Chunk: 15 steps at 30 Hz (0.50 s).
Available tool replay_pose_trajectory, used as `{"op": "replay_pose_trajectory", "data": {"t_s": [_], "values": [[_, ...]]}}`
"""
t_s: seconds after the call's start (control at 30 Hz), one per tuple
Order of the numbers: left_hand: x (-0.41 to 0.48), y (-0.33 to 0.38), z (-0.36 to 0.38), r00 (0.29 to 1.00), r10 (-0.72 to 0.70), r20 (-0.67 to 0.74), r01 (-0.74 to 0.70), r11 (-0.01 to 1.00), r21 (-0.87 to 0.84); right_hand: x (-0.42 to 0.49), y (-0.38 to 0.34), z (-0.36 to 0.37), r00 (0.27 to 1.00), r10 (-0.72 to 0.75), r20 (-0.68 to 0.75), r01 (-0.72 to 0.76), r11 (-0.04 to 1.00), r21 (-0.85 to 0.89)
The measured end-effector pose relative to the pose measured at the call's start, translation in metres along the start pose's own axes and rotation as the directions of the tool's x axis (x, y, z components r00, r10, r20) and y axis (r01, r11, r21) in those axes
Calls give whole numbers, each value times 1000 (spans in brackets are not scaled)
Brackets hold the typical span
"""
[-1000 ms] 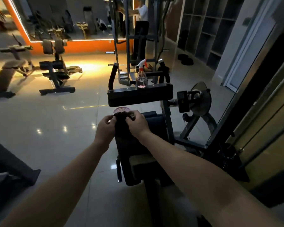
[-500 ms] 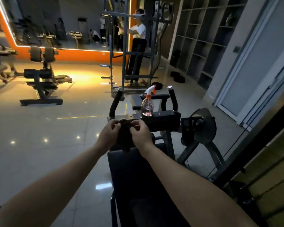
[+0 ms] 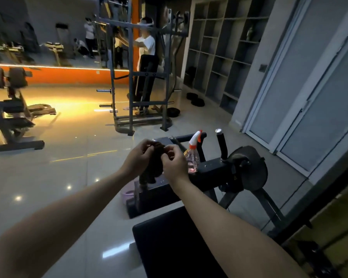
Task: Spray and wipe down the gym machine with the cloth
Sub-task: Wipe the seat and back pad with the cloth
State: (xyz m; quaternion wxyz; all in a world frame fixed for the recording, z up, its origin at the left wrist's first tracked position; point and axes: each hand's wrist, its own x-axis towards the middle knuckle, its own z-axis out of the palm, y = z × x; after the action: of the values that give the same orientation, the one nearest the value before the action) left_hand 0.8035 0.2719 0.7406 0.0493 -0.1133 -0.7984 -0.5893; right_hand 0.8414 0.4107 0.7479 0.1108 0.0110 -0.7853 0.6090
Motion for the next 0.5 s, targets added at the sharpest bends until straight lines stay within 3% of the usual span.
{"op": "replay_pose_trajectory", "data": {"t_s": [0.2, 0.5], "values": [[76, 18, -14, 984, 126, 129, -135, 989, 62, 60, -10, -2, 997, -42, -62, 41, 999, -16], [165, 17, 5, 956, 59, 288, -112, 979, 171, 135, 2, -35, 995, -73, -61, 63, 986, -155]]}}
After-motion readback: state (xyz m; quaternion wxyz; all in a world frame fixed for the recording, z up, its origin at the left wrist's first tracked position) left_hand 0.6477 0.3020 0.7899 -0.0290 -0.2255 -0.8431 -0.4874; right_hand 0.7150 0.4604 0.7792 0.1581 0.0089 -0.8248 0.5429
